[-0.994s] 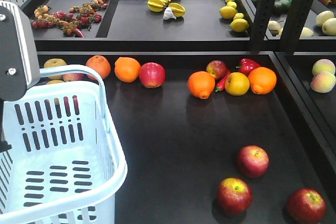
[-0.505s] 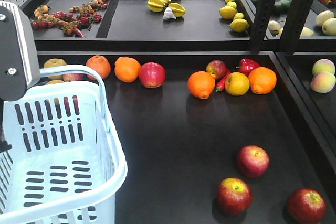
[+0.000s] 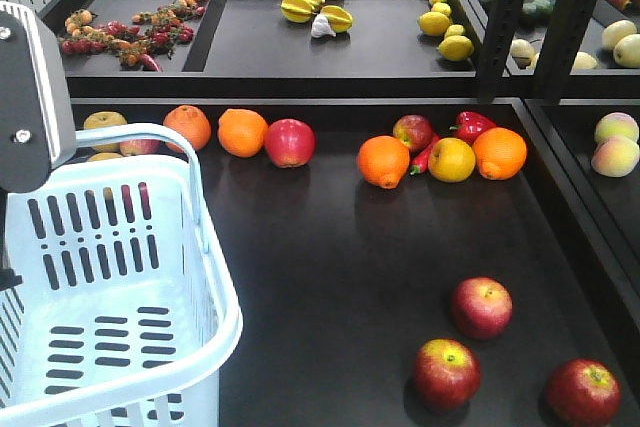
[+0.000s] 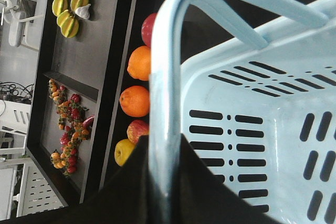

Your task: Pick three apples into basket with both arms

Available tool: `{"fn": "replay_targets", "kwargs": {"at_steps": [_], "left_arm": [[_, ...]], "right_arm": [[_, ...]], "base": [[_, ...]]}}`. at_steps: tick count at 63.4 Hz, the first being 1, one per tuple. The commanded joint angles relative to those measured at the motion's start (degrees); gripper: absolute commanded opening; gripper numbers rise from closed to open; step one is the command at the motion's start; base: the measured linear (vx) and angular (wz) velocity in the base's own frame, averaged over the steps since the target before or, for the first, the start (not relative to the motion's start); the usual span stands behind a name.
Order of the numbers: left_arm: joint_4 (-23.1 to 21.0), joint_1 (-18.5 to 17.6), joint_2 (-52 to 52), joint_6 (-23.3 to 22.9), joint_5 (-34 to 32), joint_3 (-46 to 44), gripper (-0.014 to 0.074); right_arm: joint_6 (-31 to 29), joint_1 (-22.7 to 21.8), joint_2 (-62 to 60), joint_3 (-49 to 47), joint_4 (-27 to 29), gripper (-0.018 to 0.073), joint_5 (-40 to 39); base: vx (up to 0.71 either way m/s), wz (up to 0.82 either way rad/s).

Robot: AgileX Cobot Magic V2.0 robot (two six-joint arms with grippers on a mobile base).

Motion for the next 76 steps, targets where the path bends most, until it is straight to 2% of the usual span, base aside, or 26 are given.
{"fn": "replay_targets", "kwargs": {"at_steps": [1,16,40,51,59,66,76], "left_arm": [[0.5,-0.1,-0.9,-0.8,-4.9,-1.8,-0.0006],[0.5,-0.1,1.9,-0.8,-11.3,-1.7,-0.0006],[0.4,-0.1,12.3,-0.8,-22.4,-1.7,-0.0006],[0.3,-0.1,17.2,-0.8,-30.6,-1.7,-0.0006],[-2.2,-0.1,20.3,-0.8,-37.1,-1.7,-0.0006],[-4.2,-0.1,22.7,-0.8,-40.1,-1.7,-0.0006],[-4.4,-0.1,24.6,-0.7,-46.8,2.5,-0.0006]], "right_arm": [[0.0,-0.3,-0.6,0.8,-0.4,-0.0007,-4.1],[0.0,-0.3,-0.6,0.8,-0.4,-0.0007,-4.1],[0.0,-0.3,-0.6,0.8,-0.4,-0.0007,-4.1],[0.0,-0.3,-0.6,0.8,-0.4,-0.0007,-4.1],[0.0,-0.3,-0.6,0.8,-0.4,-0.0007,-4.1],[0.0,-0.3,-0.6,0.8,-0.4,-0.0007,-4.1],[0.0,-0.3,-0.6,0.8,-0.4,-0.0007,-4.1]], "base": [[0.0,0.0],[0.0,0.0],[0.0,0.0],[0.0,0.0],[0.0,0.0],[0.0,0.0],[0.0,0.0]]}}
